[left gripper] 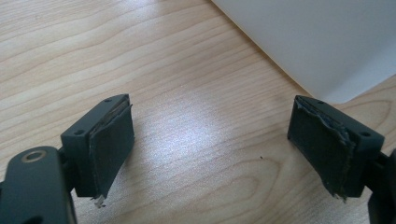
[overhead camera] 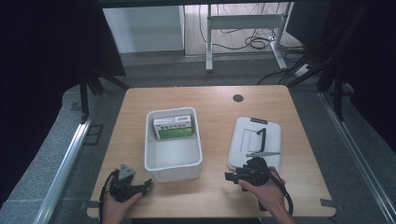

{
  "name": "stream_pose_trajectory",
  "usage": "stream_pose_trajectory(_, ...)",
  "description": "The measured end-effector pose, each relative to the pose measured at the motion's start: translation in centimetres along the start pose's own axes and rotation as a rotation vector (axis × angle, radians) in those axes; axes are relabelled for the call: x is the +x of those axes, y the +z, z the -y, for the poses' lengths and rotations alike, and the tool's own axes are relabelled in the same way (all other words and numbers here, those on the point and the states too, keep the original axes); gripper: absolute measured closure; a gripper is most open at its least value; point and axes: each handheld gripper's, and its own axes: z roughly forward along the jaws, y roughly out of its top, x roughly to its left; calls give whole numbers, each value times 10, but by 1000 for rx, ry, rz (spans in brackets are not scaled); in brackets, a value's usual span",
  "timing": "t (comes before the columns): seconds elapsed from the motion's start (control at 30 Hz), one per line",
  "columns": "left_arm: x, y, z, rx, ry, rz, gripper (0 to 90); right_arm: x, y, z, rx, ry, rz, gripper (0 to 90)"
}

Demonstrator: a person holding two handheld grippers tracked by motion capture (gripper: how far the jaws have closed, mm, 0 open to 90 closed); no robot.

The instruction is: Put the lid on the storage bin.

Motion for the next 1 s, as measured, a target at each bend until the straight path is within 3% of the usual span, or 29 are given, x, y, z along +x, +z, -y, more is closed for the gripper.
stream_pose_trajectory(0.27,0,0,0,0,0,0,145,0,1,0,11,7,-3,376)
stream_pose_trajectory(0.6,-1,0,1,-1,-3,-1,146,9,-3,-7,13,-18,4,376)
stream_pose_trajectory(0.8,-1,-1,1,-1,-2,1,145,15,-24,-26,-44,-24,12,376)
stream_pose_trajectory(1.0,-1,0,1,-1,-2,1,144,12,-39,-43,-48,-13,22,376)
